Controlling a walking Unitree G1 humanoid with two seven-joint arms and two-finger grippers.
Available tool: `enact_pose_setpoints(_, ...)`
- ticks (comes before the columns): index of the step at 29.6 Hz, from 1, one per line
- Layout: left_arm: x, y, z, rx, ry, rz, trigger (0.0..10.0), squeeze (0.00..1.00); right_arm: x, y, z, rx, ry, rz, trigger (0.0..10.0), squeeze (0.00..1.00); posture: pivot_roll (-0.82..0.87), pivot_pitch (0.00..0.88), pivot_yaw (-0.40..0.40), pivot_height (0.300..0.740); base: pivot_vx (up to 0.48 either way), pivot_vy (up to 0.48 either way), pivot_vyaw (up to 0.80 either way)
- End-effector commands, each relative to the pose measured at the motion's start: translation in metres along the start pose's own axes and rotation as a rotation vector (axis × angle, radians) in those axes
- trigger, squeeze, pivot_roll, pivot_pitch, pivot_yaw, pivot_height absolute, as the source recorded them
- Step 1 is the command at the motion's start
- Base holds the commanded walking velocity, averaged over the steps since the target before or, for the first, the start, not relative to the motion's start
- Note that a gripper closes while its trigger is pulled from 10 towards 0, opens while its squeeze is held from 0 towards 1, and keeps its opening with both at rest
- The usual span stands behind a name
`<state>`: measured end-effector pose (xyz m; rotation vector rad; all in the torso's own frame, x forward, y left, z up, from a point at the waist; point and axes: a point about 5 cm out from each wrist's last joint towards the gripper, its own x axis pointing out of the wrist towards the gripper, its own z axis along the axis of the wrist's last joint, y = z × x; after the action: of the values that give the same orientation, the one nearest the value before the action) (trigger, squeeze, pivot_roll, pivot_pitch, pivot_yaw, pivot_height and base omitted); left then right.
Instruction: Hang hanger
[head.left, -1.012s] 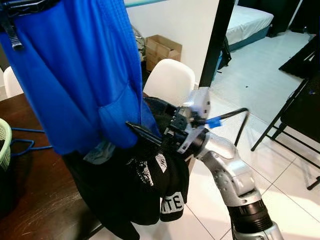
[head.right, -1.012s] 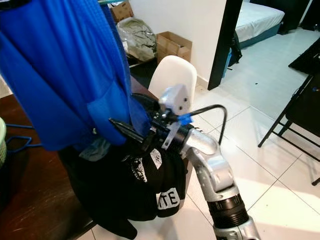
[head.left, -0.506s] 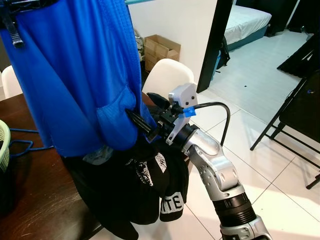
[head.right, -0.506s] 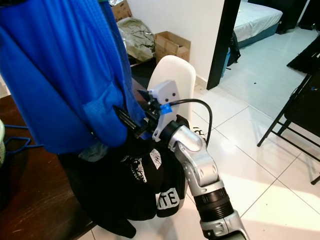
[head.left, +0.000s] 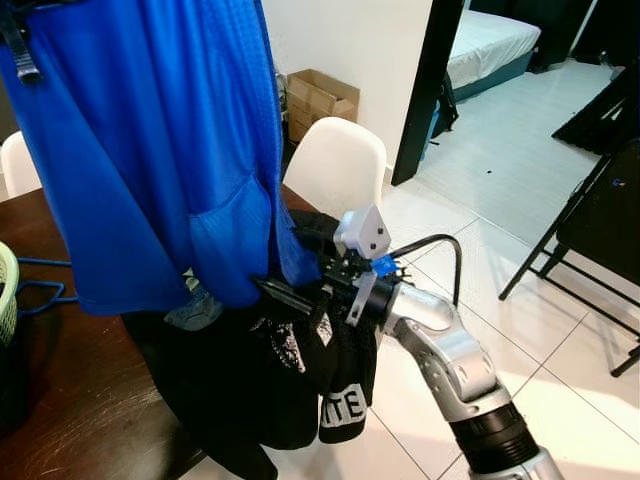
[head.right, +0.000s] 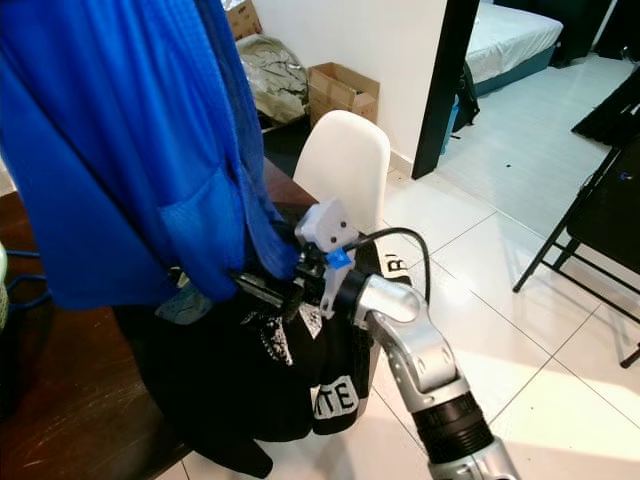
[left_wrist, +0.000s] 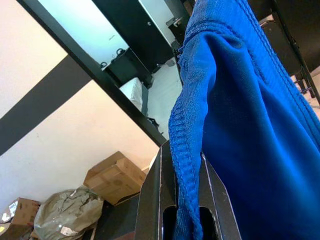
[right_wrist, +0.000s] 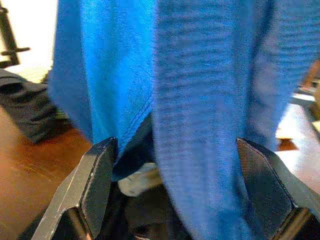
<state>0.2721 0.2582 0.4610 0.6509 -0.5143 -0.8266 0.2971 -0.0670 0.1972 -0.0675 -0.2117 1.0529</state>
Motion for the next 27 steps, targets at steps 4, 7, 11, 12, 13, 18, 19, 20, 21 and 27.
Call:
enact_pose_setpoints(4, -0.004, 0.002, 0.009, 0.028, -0.019, -0.005, 10.0, 0.00, 0.003, -0.004, 0.003, -0.011, -0.023, -0.047, 10.0, 0.00, 0.07, 0.040, 0.006, 0.740, 0.000, 0.000, 0.00)
enact_pose_setpoints(7, -0.002, 0.002, 0.010, 0.028, -0.023, -0.014, 10.0, 0.00, 0.005, -0.005, 0.004, -0.014, -0.031, -0.055, 10.0, 0.00, 0.07, 0.039, 0.005, 0.740, 0.000, 0.000, 0.00)
enact_pose_setpoints(11, -0.001, 0.001, 0.011, 0.030, -0.027, -0.021, 10.0, 0.00, 0.006, -0.005, 0.003, -0.016, -0.030, -0.058, 0.0, 0.00, 0.08, 0.041, 0.005, 0.740, 0.000, 0.000, 0.00)
enact_pose_setpoints(12, -0.001, 0.001, 0.012, 0.032, -0.028, -0.025, 10.0, 0.00, 0.006, -0.005, 0.003, -0.017, -0.028, -0.058, 0.0, 0.00, 0.08, 0.041, 0.005, 0.740, 0.000, 0.000, 0.00)
enact_pose_setpoints(13, -0.001, 0.001, 0.013, 0.033, -0.029, -0.026, 10.0, 0.00, 0.006, -0.004, 0.002, -0.019, -0.026, -0.057, 0.0, 0.00, 0.08, 0.041, 0.005, 0.740, 0.000, 0.000, 0.00)
enact_pose_setpoints(18, -0.001, 0.001, 0.015, 0.040, -0.028, -0.025, 10.0, 0.00, 0.004, -0.006, 0.001, -0.036, -0.011, -0.063, 0.0, 0.00, 0.07, 0.046, 0.004, 0.740, 0.000, 0.000, 0.00)
enact_pose_setpoints(19, -0.002, 0.002, 0.015, 0.043, -0.027, -0.022, 10.0, 0.00, 0.003, -0.008, 0.000, -0.044, -0.005, -0.067, 0.0, 0.00, 0.07, 0.046, 0.003, 0.740, 0.000, 0.000, 0.00)
enact_pose_setpoints(20, -0.003, 0.003, 0.016, 0.048, -0.025, -0.018, 10.0, 0.00, 0.001, -0.010, 0.000, -0.057, 0.004, -0.072, 0.0, 0.00, 0.07, 0.046, 0.003, 0.740, 0.000, 0.000, 0.00)
enact_pose_setpoints(21, -0.003, 0.003, 0.016, 0.048, -0.025, -0.018, 10.0, 0.00, 0.001, -0.010, 0.000, -0.057, 0.004, -0.072, 0.0, 0.00, 0.07, 0.046, 0.003, 0.740, 0.000, 0.000, 0.00)
enact_pose_setpoints(27, -0.006, 0.006, 0.019, 0.060, -0.023, -0.006, 10.0, 0.00, -0.003, -0.017, 0.000, -0.084, 0.020, -0.099, 0.0, 0.00, 0.07, 0.046, 0.003, 0.740, 0.000, 0.000, 0.00)
